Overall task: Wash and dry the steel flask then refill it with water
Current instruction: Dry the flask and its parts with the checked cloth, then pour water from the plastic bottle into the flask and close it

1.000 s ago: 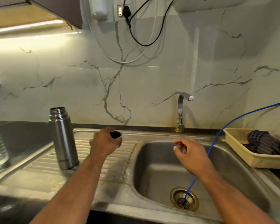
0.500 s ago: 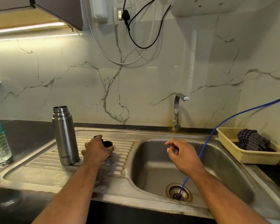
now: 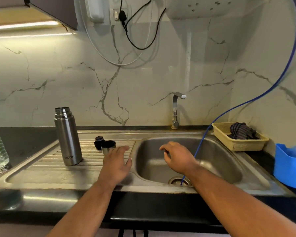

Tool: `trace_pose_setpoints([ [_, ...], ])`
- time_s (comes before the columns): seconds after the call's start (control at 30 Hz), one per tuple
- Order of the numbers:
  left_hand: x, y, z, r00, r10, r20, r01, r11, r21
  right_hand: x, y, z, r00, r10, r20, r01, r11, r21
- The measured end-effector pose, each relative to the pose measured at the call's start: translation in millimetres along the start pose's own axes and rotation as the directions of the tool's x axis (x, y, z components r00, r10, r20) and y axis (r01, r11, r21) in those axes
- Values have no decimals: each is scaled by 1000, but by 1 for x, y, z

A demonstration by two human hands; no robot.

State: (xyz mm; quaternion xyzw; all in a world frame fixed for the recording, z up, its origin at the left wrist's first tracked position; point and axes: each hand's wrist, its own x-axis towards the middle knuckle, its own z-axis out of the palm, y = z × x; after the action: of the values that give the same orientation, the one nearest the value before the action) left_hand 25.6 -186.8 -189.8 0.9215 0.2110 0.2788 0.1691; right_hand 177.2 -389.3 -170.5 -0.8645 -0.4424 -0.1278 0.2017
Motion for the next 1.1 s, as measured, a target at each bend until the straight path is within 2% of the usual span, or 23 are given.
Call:
trace_pose_setpoints([
  [0.13, 13, -3, 10, 987, 139, 79, -140, 990, 0, 13, 4, 25, 997, 47, 67, -51, 997, 64],
  [0.3, 27, -11, 22, 942, 260, 210, -266, 964, -4, 35, 14, 50, 993, 37, 116, -73, 941, 330],
  [0.37, 23, -10, 23, 929, 265, 257, -254, 964, -75, 35, 18, 52, 992, 52, 118, -95, 911, 402],
  [0.47, 26, -6, 19, 945, 205, 253, -164, 971, -175, 29, 22, 55, 973, 95, 213, -179, 888, 423],
  [0.6, 28, -9, 16, 945, 159, 284, -88, 965, -247, 24, 26, 51, 938, 270, 219, -343, 821, 456],
  [0.7, 26, -11, 16, 958, 117, 261, -41, 959, -281, 18, 23, 47, 896, 382, 225, -442, 810, 386],
  [0.87, 25, -18, -23, 976, 65, 206, 17, 927, -374, 45, -27, 20, 878, 394, 272, -470, 819, 330],
  [1.03, -3, -81, -102, 970, 110, 218, -7, 905, -425, 81, -122, -22, 854, 368, 369, -475, 841, 260],
  [1.1, -10, -115, -130, 965, 72, 251, 34, 918, -395, 92, -156, -28, 847, 377, 375, -488, 831, 267],
])
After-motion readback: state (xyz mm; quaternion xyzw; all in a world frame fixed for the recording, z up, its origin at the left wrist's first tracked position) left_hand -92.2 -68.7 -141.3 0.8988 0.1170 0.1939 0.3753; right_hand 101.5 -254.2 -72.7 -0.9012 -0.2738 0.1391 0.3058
